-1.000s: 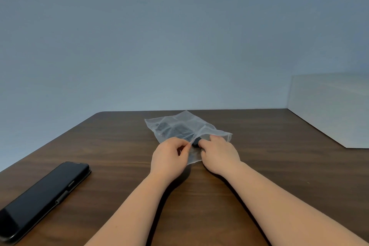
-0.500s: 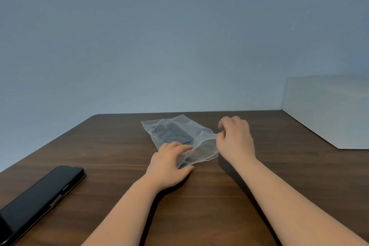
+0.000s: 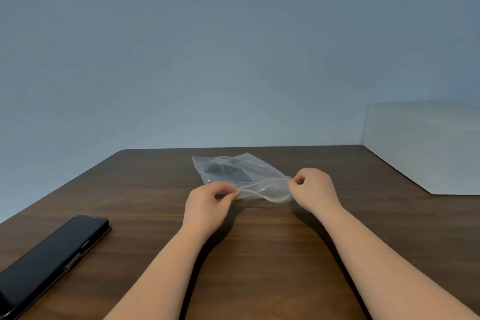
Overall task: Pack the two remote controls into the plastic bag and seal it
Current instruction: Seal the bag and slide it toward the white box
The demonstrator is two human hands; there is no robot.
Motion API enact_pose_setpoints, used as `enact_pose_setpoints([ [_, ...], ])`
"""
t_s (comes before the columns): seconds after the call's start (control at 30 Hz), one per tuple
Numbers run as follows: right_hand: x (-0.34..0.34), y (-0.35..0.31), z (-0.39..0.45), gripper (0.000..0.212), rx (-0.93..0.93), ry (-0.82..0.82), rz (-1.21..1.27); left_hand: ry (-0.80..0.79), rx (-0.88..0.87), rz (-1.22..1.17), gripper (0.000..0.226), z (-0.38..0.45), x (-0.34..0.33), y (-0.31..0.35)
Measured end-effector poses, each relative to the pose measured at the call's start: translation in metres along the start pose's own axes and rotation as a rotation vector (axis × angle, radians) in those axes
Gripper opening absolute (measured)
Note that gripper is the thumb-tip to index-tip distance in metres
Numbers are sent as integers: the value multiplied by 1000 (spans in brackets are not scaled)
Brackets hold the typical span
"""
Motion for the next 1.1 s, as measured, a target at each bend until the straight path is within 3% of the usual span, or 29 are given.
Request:
enact_pose_setpoints([
  [0.13, 32, -9, -8, 39, 86, 165, -73, 49, 48, -245, 14, 1, 3, 8],
  [0.27, 45, -19, -15, 30, 210, 284, -159, -19, 39, -324, 10, -1, 0, 15],
  [0.33, 40, -29, -24, 30, 369, 197, -112, -27, 30, -314, 10, -1, -1, 16],
  [0.47, 17, -45, -40, 45, 552, 5, -285, 25, 24, -302, 13, 0, 0, 13],
  [0.73, 17, -54, -49, 56, 607, 43, -236, 40, -16, -306, 11, 2, 0, 11],
  [0.9, 12, -55, -49, 23, 606, 4, -238, -10, 2, -312, 9, 1, 0, 13],
  [1.1, 14, -49, -40, 19, 469, -77, -80, 22, 51, -334, 9, 0, 4, 12],
])
Point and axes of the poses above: each hand's wrist, its own z-axis towards the middle knuckle, its own x-axis out of the back of the hand, y = z × x, the point moved 2 cm from there along z, towards the middle knuckle, and after that the axes turned 12 degrees about -x, right-handed, at the moved point
